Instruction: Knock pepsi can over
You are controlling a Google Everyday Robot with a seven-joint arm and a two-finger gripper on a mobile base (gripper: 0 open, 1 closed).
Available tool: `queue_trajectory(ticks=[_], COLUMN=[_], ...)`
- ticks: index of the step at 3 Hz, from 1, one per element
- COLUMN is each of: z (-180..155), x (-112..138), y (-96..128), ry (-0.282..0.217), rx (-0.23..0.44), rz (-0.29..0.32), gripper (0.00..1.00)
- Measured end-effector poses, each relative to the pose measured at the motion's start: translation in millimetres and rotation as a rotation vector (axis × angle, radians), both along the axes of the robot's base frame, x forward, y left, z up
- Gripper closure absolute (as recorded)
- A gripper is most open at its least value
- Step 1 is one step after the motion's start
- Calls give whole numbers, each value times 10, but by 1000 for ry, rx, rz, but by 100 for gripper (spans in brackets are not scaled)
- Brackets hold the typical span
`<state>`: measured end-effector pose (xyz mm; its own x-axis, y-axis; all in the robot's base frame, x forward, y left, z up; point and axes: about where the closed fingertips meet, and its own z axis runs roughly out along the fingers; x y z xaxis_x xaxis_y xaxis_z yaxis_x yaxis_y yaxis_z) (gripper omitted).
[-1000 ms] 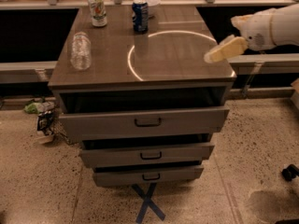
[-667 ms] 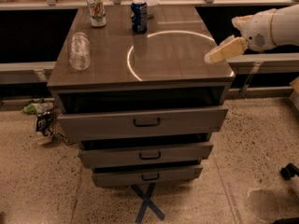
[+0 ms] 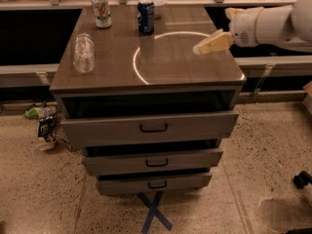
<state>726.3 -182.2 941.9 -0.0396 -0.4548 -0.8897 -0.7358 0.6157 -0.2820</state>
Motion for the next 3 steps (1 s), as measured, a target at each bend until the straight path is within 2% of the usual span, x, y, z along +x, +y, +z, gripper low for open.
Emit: queue_trajectory(ticks=[1,2,3], z=[-119,-283,-405], x=[440,763,1055], y=[351,726,1095], ry=[-11,11,18], rx=[94,178,224], rz=[33,60,62], gripper=[0,0,0])
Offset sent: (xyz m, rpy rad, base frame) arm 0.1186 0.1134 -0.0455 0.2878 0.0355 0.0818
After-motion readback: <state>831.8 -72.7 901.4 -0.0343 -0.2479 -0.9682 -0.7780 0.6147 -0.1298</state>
